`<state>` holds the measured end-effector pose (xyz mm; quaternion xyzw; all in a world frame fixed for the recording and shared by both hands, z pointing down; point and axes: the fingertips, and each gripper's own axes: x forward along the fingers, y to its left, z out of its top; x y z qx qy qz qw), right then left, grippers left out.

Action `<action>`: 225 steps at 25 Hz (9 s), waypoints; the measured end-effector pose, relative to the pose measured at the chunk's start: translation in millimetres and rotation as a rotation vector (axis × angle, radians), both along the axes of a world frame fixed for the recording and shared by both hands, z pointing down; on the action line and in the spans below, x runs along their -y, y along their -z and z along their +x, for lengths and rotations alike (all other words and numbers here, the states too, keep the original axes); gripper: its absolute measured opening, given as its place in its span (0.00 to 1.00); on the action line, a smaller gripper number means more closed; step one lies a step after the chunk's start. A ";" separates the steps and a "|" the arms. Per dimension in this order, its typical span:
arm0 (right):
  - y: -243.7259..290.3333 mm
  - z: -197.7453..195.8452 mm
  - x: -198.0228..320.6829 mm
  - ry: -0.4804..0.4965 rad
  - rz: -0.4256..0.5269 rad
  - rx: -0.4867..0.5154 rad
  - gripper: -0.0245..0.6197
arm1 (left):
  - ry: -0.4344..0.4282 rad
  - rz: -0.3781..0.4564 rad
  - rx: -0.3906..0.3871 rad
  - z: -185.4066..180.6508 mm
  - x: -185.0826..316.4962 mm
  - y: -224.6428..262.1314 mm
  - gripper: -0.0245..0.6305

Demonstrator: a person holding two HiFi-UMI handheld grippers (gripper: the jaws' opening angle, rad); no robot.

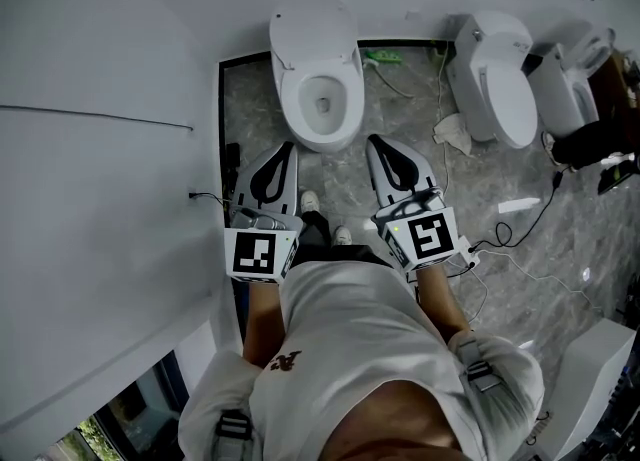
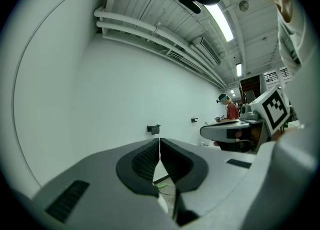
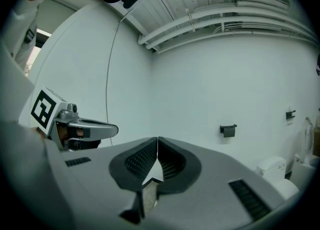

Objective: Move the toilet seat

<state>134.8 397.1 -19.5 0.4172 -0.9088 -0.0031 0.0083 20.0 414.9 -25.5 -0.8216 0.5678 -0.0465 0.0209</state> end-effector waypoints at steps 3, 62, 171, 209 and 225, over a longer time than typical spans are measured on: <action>-0.4 -3.0 10.7 -0.004 0.002 0.000 0.07 | -0.005 -0.002 -0.002 -2.4 11.2 -1.6 0.07; -70.8 -72.2 301.2 -0.121 -0.139 -0.111 0.07 | -0.070 -0.111 -0.070 -87.0 306.6 -81.5 0.07; -658.5 -27.7 317.4 -0.229 -0.840 -0.342 0.08 | 0.127 -0.751 -0.083 -106.0 331.1 -658.5 0.08; -768.7 -17.0 297.0 -0.347 -1.054 -0.343 0.53 | 0.236 -1.041 -0.111 -131.0 289.2 -785.0 0.59; -791.3 -21.2 300.2 -0.332 -1.128 -0.284 0.60 | 0.237 -1.092 -0.185 -127.1 293.9 -805.1 0.64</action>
